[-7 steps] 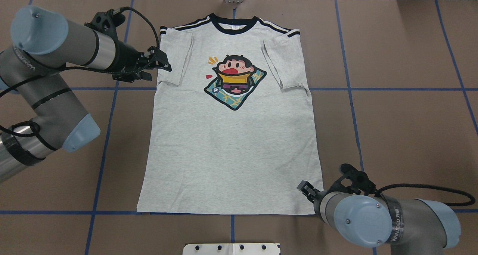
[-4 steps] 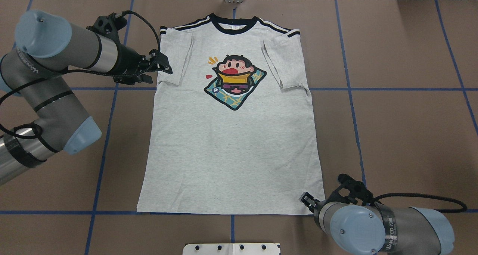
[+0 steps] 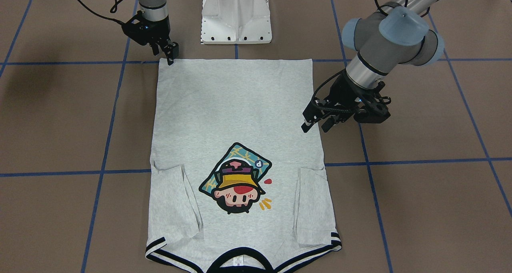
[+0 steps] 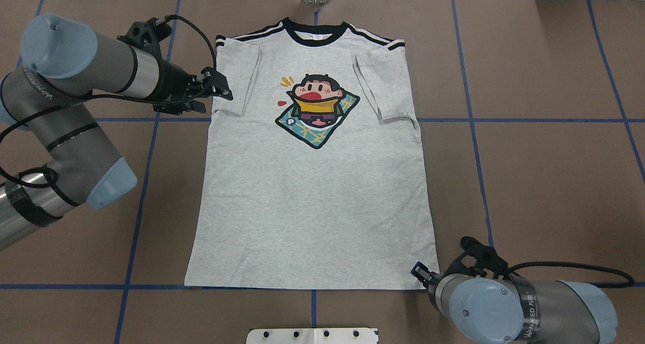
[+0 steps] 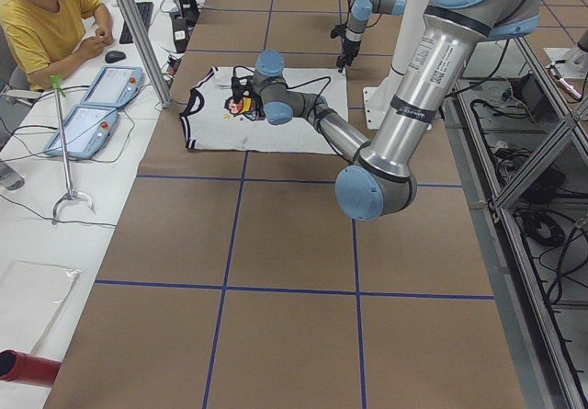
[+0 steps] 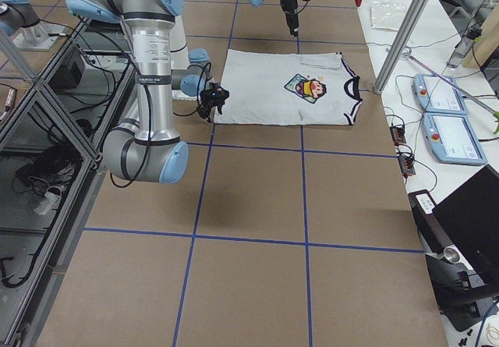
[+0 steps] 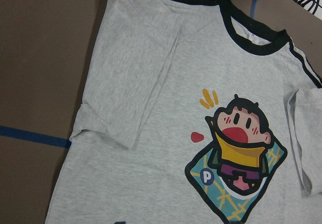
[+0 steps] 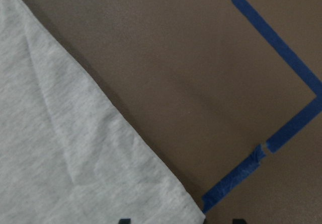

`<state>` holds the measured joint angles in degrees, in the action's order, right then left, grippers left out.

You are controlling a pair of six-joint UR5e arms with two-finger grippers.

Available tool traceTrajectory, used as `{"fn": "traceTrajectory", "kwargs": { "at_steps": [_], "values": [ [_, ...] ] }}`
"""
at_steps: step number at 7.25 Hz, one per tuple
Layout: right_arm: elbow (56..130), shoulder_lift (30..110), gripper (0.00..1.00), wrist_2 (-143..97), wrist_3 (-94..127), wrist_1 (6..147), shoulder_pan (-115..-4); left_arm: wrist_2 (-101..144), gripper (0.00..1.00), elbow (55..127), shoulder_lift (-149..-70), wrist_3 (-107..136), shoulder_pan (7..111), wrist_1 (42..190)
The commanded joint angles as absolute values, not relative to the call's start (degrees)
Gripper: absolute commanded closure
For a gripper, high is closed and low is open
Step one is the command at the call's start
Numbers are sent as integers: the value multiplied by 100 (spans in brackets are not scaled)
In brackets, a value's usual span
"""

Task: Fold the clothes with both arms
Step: 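Position both grippers at the hem corners nearest the robot and grasp them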

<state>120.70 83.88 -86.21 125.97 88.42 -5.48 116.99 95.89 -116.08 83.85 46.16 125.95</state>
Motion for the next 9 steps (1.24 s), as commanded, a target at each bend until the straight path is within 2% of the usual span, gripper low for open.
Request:
{"fn": "traceTrajectory", "kwargs": {
  "at_steps": [1,3,4,5,9],
  "values": [
    [12050,8402,54,-8613,12604,8842,-545,11698,25,9589,-11602,8385,4623,12595],
    [12024,8411,55,-8605,12604,8842,-545,11698,25,9589,-11593,8385,4623,12595],
    [12041,8402,67,-8613,12604,8842,-554,11698,25,9580,-11593,8385,4623,12595],
    [12032,8411,100,-8613,12595,8842,-554,11698,25,9589,-11593,8385,4623,12595],
    [12224,8376,100,-8787,12595,8850,-606,11672,26,9790,-11619,9346,4274,12560]
  ]
}}
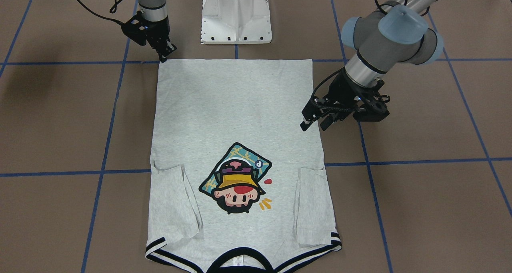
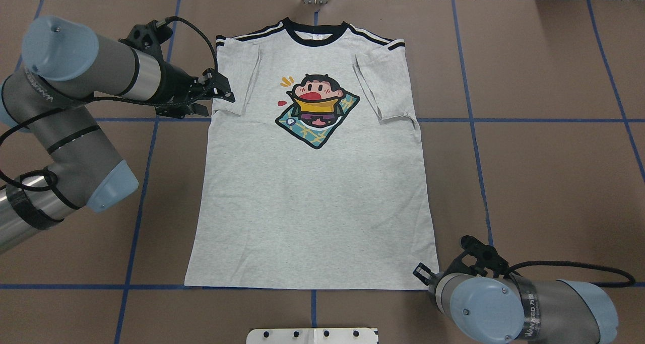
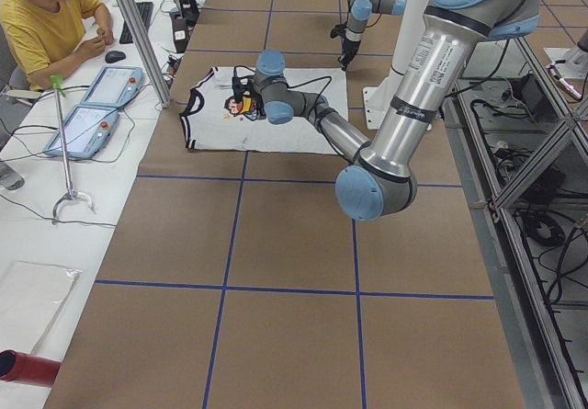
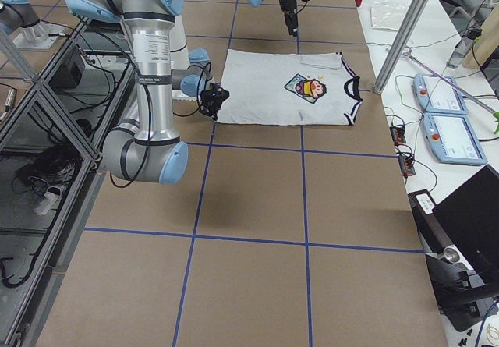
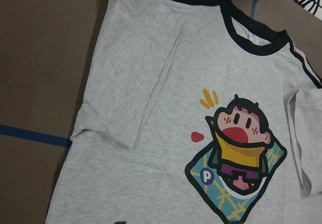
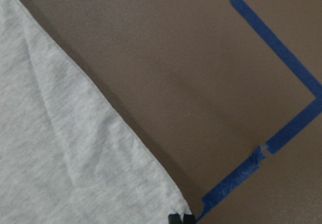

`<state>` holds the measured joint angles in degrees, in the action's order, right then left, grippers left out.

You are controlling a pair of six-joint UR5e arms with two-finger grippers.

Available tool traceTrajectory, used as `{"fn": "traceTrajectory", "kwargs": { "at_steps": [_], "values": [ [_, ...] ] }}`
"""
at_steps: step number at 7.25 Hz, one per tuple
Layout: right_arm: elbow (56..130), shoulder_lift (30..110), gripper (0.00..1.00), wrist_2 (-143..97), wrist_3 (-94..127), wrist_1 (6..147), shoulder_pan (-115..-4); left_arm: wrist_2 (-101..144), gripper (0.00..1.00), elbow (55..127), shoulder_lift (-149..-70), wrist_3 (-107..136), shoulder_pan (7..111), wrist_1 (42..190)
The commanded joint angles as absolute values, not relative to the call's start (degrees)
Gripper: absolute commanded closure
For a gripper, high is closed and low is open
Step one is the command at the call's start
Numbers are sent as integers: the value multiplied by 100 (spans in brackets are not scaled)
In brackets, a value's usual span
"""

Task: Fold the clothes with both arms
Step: 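Position both grippers at the hem corners nearest the robot and grasp them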

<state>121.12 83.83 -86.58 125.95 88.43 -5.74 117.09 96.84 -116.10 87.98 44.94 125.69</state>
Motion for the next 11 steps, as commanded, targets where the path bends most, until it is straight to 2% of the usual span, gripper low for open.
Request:
{"fn": "traceTrajectory", "kwargs": {
  "at_steps": [1,2,4,5,7,11],
  "values": [
    [12234,8402,100,-8902,12560,8851,-728,11246,26,10287,-11393,9743,3784,12307],
    [12269,8376,100,-9034,12533,8842,-877,10954,26,11058,-10938,9782,3431,11817],
    [12349,8393,100,-9027,12472,8824,-932,10436,26,11871,-9832,9835,2798,11628],
    [12349,8394,100,-9044,12446,8859,-975,9971,26,11909,-9435,10331,2325,11628],
    [12410,8289,100,-9148,12463,8842,-949,9565,28,11892,-9352,10826,1673,11602],
    [12349,8288,100,-9211,12507,8824,-932,9475,29,11839,-9404,10995,1372,11066]
  ]
}}
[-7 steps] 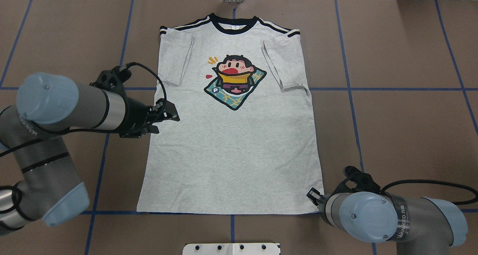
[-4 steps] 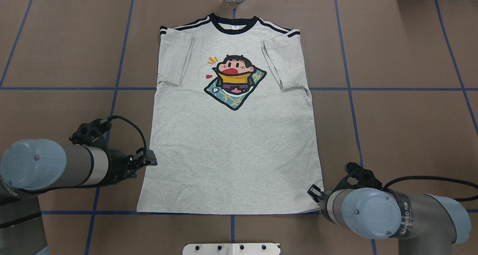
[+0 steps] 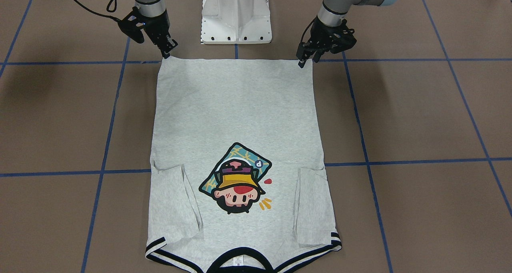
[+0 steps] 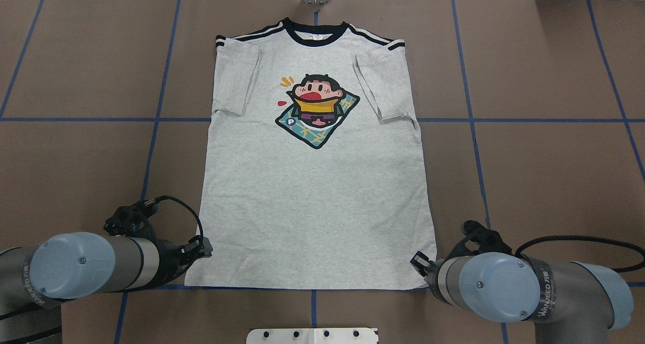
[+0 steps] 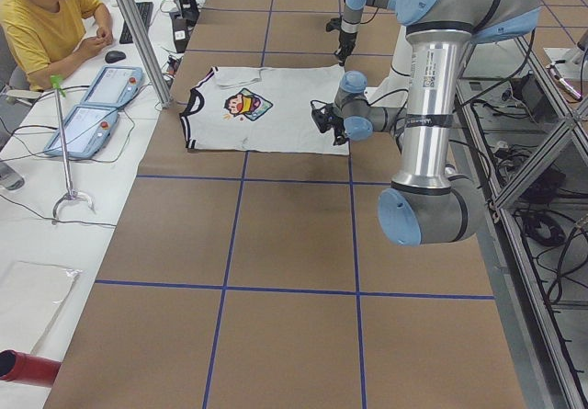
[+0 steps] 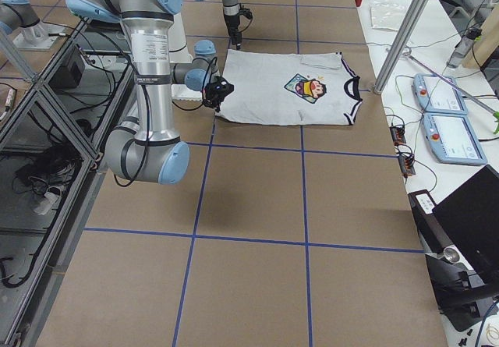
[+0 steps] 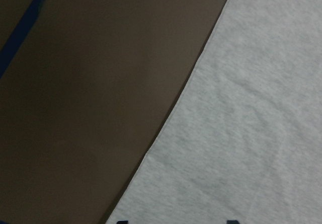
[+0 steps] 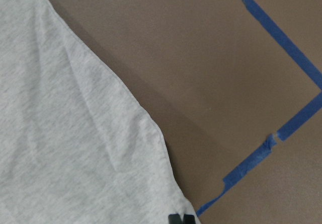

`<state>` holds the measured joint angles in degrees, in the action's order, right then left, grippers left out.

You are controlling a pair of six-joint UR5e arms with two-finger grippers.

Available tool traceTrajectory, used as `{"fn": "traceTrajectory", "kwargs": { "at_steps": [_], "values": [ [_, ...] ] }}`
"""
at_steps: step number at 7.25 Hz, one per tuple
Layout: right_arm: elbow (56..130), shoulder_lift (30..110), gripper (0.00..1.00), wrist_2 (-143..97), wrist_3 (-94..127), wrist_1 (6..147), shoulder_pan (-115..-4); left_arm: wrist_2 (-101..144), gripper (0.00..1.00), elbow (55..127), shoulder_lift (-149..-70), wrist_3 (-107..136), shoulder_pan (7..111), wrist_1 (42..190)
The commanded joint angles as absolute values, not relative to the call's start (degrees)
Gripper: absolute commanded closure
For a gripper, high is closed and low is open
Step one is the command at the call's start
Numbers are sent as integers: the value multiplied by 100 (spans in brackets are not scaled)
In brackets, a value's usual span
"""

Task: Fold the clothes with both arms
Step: 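Position both grippers at the hem corners nearest the robot and grasp them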

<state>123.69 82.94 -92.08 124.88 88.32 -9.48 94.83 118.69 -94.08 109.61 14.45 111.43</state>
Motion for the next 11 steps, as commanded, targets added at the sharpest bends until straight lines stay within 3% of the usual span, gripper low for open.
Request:
{"fn": "traceTrajectory", "kwargs": {
  "at_steps": [1,9,10,11],
  "values": [
    [12349,8288,100,-9211,12516,8824,-940,9483,30,11717,-9413,11004,1336,11048],
    [12401,8279,100,-9202,12524,8815,-940,9492,44,11628,-9378,11013,1099,11048],
    [12401,8279,100,-9202,12524,8815,-940,9492,65,11628,-9378,11013,1099,11048],
    [12401,8279,100,-9202,12524,8807,-940,9492,100,11645,-9361,11004,1107,11048]
  ]
}}
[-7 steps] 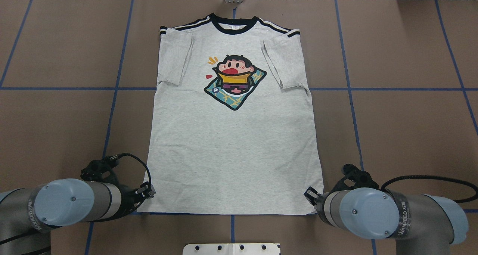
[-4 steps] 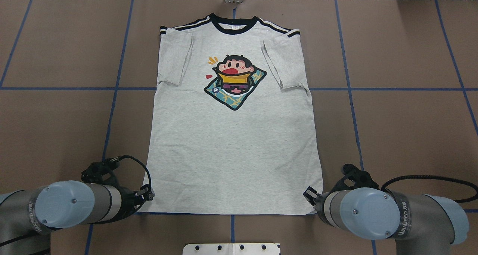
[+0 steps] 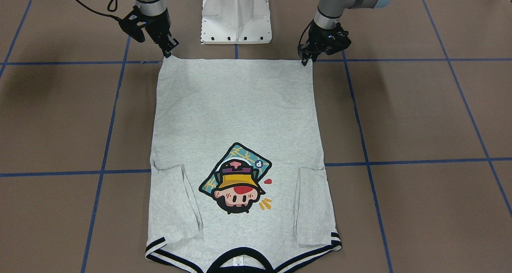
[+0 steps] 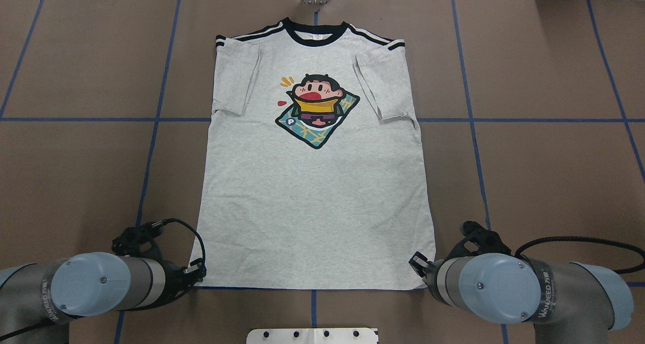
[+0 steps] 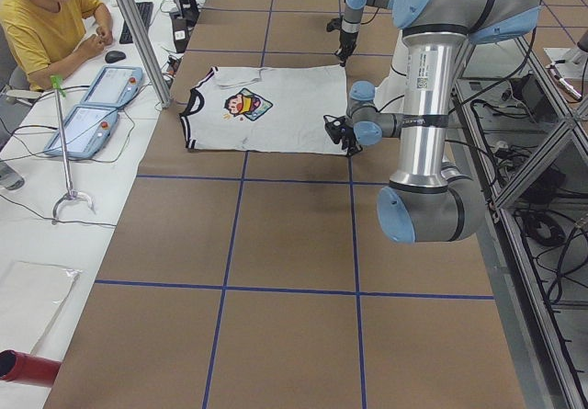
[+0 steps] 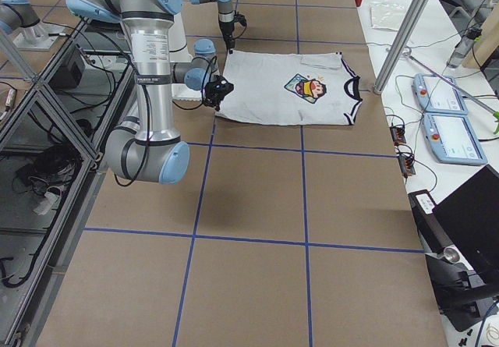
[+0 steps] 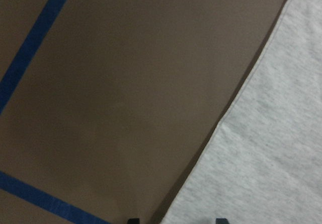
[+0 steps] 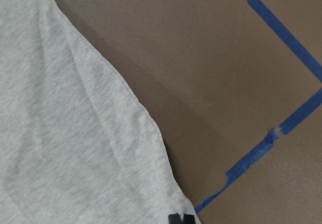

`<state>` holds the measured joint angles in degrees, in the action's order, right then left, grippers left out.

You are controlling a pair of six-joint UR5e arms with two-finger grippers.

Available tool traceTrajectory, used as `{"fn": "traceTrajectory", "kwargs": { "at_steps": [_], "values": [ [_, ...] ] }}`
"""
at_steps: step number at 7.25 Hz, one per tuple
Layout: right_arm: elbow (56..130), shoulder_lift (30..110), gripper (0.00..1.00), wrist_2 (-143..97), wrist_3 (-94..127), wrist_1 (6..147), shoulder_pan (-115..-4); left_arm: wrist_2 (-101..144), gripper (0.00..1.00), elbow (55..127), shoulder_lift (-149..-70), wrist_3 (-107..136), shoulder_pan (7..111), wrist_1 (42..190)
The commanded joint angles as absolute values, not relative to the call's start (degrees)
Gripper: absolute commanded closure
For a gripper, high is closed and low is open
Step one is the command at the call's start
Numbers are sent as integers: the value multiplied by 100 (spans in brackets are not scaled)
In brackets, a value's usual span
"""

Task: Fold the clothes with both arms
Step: 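Position both grippers at the hem corners nearest the robot and grasp them, then lift the hem with both grippers and fold it toward the collar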

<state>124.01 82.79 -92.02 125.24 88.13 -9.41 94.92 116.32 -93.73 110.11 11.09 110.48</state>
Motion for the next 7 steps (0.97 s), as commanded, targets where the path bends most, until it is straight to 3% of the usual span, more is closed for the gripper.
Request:
{"fn": "traceTrajectory", "kwargs": {
  "at_steps": [1,7],
  "values": [
    [12410,8279,100,-9202,12524,8807,-940,9492,100,11654,-9352,10995,1116,11048],
    [13032,8402,100,-9202,12586,8850,-361,9536,100,13024,-9352,11195,924,10513]
  ]
}}
